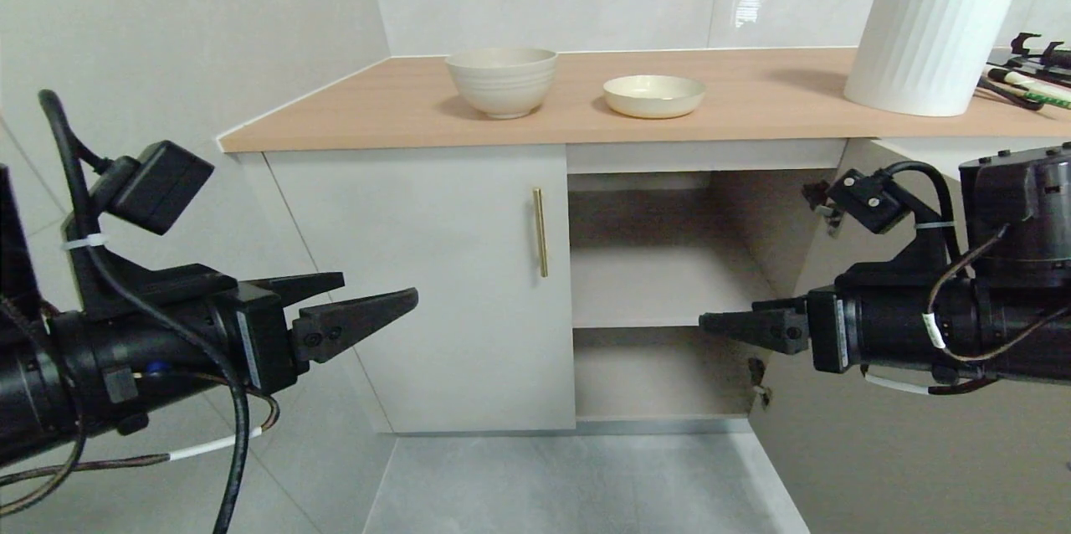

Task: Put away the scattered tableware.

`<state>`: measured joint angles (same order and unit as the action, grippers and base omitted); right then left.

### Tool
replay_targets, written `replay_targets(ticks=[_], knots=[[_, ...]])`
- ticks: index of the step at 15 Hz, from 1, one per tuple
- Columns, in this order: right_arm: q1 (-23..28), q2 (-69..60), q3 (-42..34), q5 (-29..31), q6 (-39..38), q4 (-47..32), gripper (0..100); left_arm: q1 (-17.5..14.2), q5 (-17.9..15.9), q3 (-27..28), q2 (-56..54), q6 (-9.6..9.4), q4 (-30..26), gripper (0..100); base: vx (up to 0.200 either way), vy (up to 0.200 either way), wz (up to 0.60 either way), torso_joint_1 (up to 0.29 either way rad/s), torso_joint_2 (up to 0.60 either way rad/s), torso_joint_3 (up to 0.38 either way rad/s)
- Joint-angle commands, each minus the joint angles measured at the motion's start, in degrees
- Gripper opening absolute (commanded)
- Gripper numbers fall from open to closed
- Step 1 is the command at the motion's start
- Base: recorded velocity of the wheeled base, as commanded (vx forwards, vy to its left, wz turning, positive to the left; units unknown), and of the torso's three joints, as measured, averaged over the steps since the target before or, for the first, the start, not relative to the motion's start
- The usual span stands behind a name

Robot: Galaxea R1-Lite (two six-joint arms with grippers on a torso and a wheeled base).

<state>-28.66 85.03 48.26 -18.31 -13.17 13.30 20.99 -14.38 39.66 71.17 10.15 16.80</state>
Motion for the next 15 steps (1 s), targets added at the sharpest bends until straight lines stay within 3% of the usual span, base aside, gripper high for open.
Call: replay_targets(ticks=[1,4,15], knots=[[0.01,-1.80,0.25,0.38,-0.02,-0.03,100,-0.07,-0.03,0.07,-1.12,0.04,-0.10,100,0.000,0.000,0.00,0.000,0.00,0.000],[0.01,-1.97,0.25,1.96,0.07,-0.12,100,-0.07,-0.03,0.42,-1.03,0.04,-1.51,100,0.000,0.000,0.00,0.000,0.00,0.000],[-0.17,-2.85,-0.27,3.28,0.33,-2.14,100,-1.30,-0.03,0.42,-0.77,0.04,-1.59,100,0.200,0.000,0.00,0.004,0.00,0.003]])
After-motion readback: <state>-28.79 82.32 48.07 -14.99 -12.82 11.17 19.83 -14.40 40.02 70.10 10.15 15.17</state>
